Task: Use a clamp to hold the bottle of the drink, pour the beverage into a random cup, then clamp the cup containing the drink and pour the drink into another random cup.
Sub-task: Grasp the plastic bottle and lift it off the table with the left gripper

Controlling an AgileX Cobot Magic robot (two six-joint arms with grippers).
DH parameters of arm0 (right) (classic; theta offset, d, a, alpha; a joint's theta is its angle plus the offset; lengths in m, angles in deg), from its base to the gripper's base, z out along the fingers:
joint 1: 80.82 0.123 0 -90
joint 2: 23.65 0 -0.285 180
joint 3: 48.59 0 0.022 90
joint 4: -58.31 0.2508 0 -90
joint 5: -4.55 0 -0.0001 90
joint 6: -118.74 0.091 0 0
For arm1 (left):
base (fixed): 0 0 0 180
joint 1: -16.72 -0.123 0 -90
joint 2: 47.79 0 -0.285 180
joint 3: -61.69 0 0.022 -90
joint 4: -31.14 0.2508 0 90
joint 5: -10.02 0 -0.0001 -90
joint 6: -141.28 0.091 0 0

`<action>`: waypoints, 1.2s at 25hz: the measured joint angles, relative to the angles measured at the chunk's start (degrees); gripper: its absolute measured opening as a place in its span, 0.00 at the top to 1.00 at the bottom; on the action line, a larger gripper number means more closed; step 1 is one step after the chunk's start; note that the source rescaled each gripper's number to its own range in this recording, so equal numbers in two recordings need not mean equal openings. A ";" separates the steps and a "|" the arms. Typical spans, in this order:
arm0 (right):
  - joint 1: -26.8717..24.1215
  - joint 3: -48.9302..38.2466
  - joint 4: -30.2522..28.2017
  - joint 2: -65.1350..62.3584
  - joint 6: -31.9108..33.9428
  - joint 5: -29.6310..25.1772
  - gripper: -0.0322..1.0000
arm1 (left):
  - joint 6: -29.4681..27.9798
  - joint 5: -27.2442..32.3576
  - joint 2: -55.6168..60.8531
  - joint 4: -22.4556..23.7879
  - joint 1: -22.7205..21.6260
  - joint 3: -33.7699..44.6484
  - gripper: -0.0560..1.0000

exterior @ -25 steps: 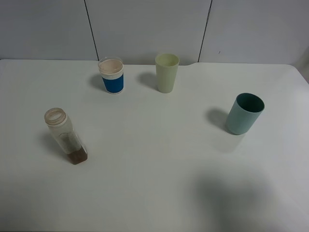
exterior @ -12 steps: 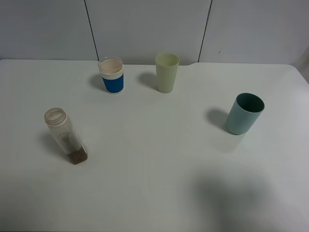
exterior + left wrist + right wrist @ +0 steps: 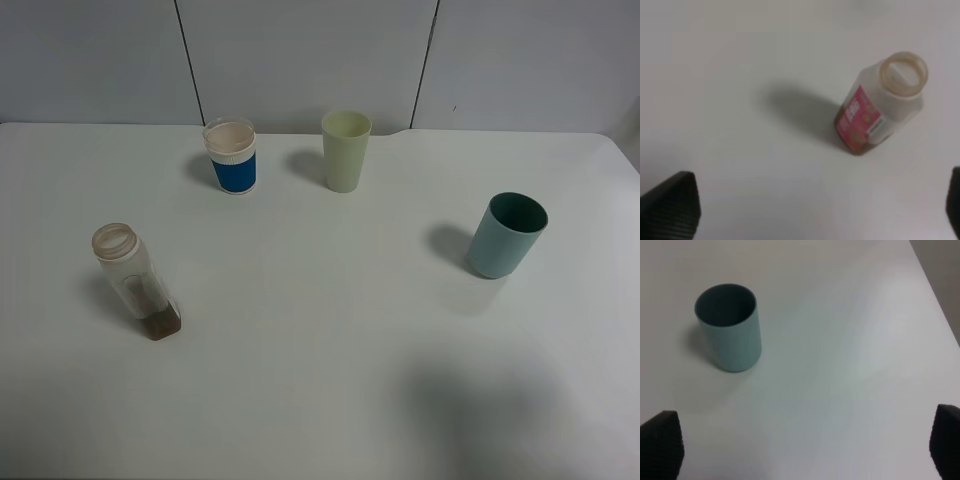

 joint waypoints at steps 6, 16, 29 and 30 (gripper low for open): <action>0.00 0.00 0.00 0.00 0.00 0.00 0.03 | -0.63 -0.10 -7.74 -2.59 0.00 -1.24 0.00; 0.00 0.00 0.00 0.00 0.00 0.00 0.03 | -8.23 0.33 -19.22 -6.78 0.00 -1.06 0.00; 0.00 0.00 0.00 0.00 0.00 0.00 0.03 | -4.06 -2.18 -26.58 -11.29 0.00 5.26 0.00; 0.00 0.00 0.00 0.00 0.00 0.00 0.03 | -4.06 -2.86 -26.72 -11.43 0.00 6.10 0.00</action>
